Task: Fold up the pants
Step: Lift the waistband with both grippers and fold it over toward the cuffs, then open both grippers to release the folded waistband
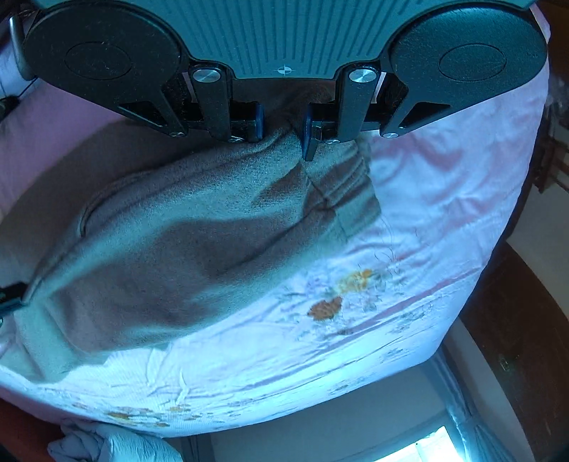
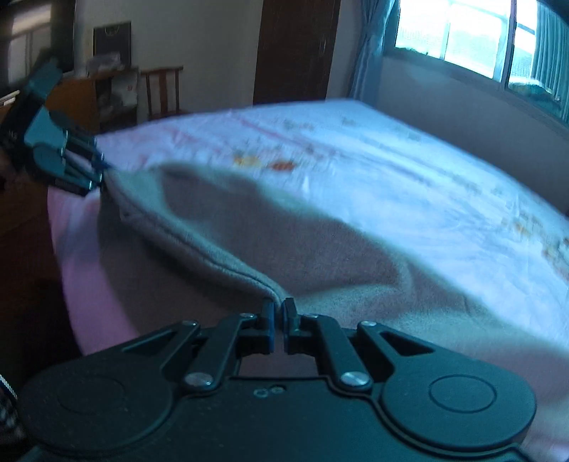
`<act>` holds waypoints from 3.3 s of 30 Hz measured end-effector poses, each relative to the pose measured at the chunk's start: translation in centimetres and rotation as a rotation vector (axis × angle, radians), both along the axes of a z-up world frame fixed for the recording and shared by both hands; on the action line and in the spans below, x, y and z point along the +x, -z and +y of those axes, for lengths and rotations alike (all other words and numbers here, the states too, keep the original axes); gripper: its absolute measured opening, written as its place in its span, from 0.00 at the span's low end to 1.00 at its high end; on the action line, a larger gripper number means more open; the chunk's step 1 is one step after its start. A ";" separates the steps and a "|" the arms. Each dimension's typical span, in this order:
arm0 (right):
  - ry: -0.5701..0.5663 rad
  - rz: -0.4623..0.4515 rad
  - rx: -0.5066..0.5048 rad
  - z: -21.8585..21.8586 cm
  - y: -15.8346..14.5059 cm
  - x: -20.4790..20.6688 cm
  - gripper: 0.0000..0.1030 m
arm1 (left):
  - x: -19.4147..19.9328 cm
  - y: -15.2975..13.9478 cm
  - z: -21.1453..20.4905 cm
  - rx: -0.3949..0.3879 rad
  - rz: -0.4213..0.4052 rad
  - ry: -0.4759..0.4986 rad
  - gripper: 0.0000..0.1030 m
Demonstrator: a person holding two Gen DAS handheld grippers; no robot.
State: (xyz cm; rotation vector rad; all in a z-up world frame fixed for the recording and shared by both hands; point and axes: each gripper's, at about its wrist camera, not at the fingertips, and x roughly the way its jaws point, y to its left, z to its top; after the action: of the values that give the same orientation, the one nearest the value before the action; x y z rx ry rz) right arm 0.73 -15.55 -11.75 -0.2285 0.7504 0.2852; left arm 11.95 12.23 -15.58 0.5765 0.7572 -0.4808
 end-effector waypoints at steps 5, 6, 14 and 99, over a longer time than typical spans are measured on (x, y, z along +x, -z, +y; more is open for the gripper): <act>0.026 0.059 -0.037 1.0 2.8 -1.1 0.04 | -1.5 0.9 -1.3 0.062 -0.066 -0.011 0.22; 0.034 0.063 -0.038 1.0 3.0 -1.0 0.07 | -1.5 0.8 -1.6 0.068 -0.067 -0.021 0.23; 0.143 0.107 0.162 -0.5 1.1 -2.3 0.30 | -2.4 -2.3 2.6 -0.181 0.052 -0.268 0.74; 0.555 0.283 0.677 -3.8 4.5 -3.2 0.17 | -2.8 -1.9 4.0 -0.729 0.234 -0.621 0.16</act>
State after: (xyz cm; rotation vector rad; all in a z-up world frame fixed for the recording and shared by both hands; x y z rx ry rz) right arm -2.49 -19.39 -16.29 0.6669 0.9207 0.0280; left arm 9.12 16.26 -13.67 -0.4007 0.8671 -0.2133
